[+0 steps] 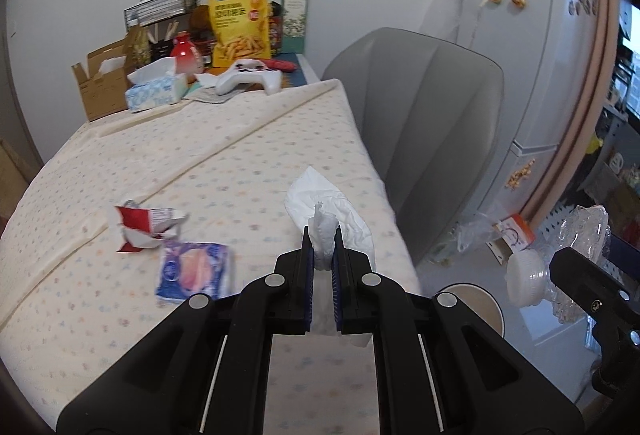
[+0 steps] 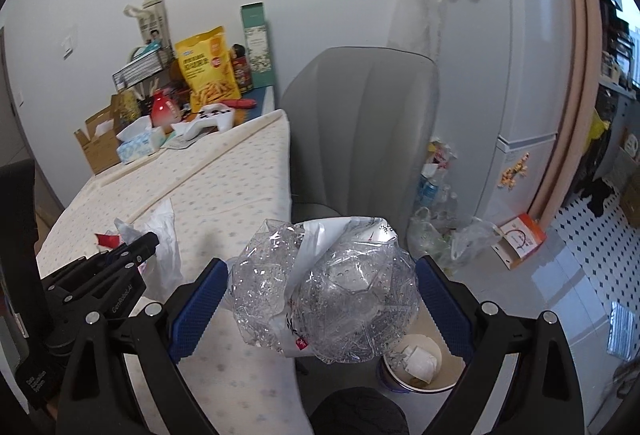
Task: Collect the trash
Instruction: 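Carry the tissue and plastic wrap over the floor bin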
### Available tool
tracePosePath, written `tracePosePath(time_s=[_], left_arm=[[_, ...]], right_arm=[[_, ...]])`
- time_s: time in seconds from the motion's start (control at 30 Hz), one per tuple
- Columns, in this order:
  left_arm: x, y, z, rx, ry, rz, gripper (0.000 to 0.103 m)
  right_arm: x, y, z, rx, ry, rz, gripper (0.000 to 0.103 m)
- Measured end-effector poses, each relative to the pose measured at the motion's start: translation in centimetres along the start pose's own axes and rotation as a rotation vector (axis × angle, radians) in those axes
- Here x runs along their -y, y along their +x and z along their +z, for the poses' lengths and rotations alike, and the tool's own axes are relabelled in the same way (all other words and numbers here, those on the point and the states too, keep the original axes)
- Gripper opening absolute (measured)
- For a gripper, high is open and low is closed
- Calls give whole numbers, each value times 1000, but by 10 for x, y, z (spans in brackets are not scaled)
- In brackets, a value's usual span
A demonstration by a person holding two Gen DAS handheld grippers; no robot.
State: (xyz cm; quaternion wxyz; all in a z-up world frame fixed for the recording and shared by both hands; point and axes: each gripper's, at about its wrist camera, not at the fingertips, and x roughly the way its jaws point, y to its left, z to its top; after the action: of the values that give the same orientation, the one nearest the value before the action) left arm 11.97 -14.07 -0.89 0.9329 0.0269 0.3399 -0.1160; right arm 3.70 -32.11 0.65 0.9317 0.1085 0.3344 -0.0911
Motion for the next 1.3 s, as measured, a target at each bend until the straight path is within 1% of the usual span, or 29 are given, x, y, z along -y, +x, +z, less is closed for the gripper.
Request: tracePosePath(time_s=[0.27, 0.5, 0.9, 1.03, 1.1, 1.3], left_arm=[[60, 12, 3, -15, 74, -34, 8], [104, 27, -2, -44, 136, -62, 8], [190, 74, -15, -124, 251, -143, 8], [203, 92, -18, -152, 273, -141, 8], [206, 99, -19, -161, 278, -135, 8], [205, 120, -20, -191, 283, -112, 8]], right_arm=[[60, 6, -2, -4, 80, -42, 92], [111, 15, -14, -23, 162, -83, 92], [204, 42, -39, -89, 294, -173, 92], [225, 63, -45, -120, 330, -177, 92], [228, 75, -47, -136, 339, -171, 92], [237, 111, -53, -182, 380, -113, 95]])
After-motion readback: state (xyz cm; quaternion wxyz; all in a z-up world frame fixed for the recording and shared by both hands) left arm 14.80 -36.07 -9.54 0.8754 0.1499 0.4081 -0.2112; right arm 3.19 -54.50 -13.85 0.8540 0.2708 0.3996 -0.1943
